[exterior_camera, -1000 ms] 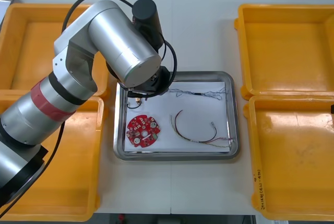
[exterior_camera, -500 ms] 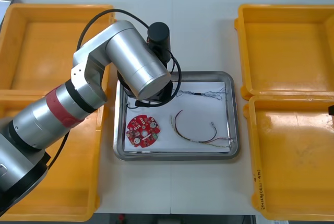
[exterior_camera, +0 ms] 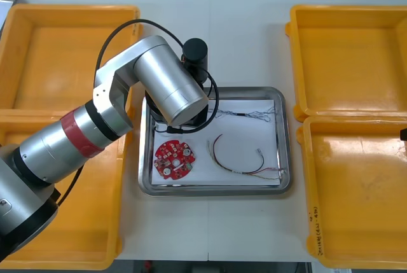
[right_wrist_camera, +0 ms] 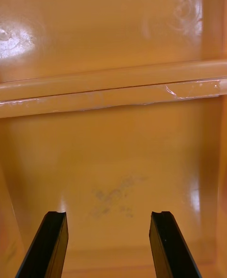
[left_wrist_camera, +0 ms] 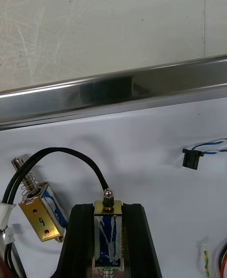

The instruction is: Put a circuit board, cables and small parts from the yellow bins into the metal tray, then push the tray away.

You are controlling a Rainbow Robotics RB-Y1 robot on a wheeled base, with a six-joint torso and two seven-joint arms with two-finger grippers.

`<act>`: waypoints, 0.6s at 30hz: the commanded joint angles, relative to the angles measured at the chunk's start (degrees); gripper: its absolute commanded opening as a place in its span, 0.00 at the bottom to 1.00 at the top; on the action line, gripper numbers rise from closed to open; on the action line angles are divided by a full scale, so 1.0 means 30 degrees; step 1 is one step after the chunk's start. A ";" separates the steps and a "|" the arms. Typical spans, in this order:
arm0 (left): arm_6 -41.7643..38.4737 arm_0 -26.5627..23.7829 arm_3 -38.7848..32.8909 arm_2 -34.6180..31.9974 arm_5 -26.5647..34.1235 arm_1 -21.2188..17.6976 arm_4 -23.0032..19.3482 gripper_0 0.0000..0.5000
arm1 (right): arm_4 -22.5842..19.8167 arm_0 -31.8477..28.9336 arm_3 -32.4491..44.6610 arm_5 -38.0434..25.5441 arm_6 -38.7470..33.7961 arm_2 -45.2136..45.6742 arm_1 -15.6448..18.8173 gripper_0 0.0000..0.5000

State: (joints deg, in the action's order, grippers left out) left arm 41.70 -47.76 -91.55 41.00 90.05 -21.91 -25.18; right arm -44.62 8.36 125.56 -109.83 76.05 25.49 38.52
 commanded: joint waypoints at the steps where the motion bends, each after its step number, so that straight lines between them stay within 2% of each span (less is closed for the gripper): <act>1: -0.1156 -0.0633 -0.0245 0.0307 -0.0250 0.0478 0.0396 0.26 | -0.0097 -0.0296 0.0160 -0.0055 0.0432 -0.0236 -0.0094 1.00; 2: -0.1156 -0.0603 -0.0216 0.0278 -0.0250 0.0448 0.0396 0.37 | -0.0097 -0.0325 0.0130 -0.0055 0.0432 -0.0236 -0.0094 1.00; 3: -0.1185 -0.0633 -0.0216 0.0307 -0.0250 0.0478 0.0426 0.57 | -0.0097 -0.0296 0.0160 -0.0055 0.0432 -0.0236 -0.0094 1.00; 4: -0.1214 -0.0633 -0.0216 0.0278 -0.0250 0.0448 0.0426 0.69 | -0.0127 -0.0296 0.0160 -0.0055 0.0432 -0.0265 -0.0094 1.00; 5: -0.1244 -0.0633 -0.0216 0.0307 -0.0250 0.0448 0.0426 0.76 | -0.0156 -0.0296 0.0160 -0.0055 0.0432 -0.0236 -0.0094 1.00; 14: -0.1536 -0.0633 -0.0597 0.0248 -0.0162 0.0273 0.0426 1.00 | -0.0273 -0.0296 0.0160 -0.0055 0.0432 -0.0236 -0.0094 1.00; 18: -0.1478 -0.0633 -0.1534 -0.0220 0.0746 -0.0079 0.0220 1.00 | -0.0303 -0.0296 0.0160 -0.0055 0.0432 -0.0265 -0.0094 1.00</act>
State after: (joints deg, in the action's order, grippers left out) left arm 41.53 -47.76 -91.93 41.09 90.30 -21.93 -24.55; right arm -44.94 8.36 125.54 -109.83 76.05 25.39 38.52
